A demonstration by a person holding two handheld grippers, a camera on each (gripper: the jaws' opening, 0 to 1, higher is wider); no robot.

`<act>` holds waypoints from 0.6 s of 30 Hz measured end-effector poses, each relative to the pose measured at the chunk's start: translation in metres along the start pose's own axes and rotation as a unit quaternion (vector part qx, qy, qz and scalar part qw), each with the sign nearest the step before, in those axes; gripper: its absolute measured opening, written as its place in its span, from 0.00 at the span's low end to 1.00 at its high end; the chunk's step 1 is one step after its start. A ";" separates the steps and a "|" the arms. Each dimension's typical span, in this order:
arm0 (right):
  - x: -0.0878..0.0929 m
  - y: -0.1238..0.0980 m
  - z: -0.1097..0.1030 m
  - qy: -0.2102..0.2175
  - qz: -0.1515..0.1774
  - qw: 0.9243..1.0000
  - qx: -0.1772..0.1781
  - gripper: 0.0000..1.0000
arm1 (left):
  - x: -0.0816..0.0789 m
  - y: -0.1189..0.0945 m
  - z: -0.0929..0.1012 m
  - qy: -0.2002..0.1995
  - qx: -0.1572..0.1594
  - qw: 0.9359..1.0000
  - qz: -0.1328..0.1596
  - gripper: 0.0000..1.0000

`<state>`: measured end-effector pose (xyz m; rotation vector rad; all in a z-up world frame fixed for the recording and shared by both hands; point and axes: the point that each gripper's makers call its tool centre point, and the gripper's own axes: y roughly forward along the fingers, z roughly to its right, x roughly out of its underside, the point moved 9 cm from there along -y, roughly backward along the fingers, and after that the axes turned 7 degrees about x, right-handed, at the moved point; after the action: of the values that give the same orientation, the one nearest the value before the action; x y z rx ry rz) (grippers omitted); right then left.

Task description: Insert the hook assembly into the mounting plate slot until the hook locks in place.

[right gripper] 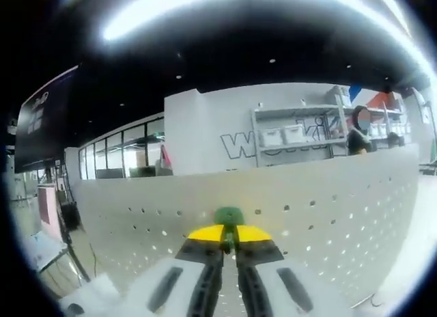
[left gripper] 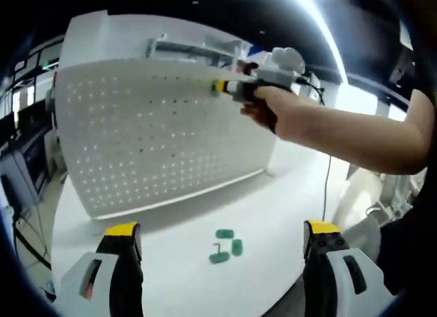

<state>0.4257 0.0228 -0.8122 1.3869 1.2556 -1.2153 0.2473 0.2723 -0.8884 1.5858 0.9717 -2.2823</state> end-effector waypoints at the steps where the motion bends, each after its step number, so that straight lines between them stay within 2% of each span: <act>1: -0.001 0.000 0.000 0.000 0.004 1.000 -0.003 0.07 | -0.001 0.000 0.000 0.002 0.000 1.000 0.000 1.00; 6: -0.002 -0.004 0.000 0.000 0.003 1.000 -0.006 0.15 | -0.001 -0.004 0.000 0.003 -0.006 1.000 0.002 1.00; 18: -0.017 -0.024 0.007 0.013 0.014 1.000 -0.011 0.23 | 0.002 -0.012 0.006 0.008 -0.012 1.000 -0.003 1.00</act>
<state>0.4013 0.0163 -0.7962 1.4032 1.2592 -1.1652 0.2357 0.2784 -0.8836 1.5966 1.0052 -2.2556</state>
